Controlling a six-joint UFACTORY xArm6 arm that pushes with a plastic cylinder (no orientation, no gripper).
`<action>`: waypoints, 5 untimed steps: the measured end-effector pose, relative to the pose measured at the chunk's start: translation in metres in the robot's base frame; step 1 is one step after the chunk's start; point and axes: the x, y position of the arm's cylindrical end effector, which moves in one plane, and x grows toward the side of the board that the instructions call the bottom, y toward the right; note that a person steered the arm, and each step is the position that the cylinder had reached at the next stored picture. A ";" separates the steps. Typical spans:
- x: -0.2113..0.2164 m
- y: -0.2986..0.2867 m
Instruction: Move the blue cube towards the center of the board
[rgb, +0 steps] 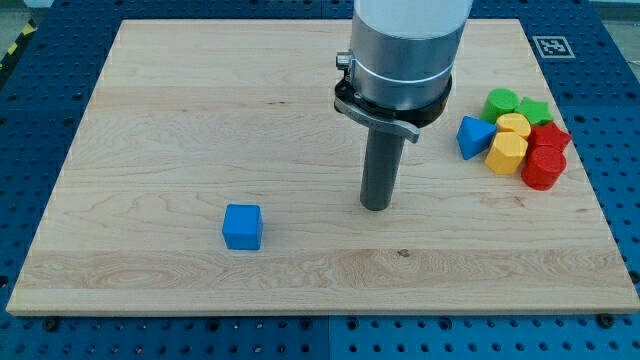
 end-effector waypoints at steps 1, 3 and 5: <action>0.038 0.000; 0.098 -0.030; 0.094 -0.131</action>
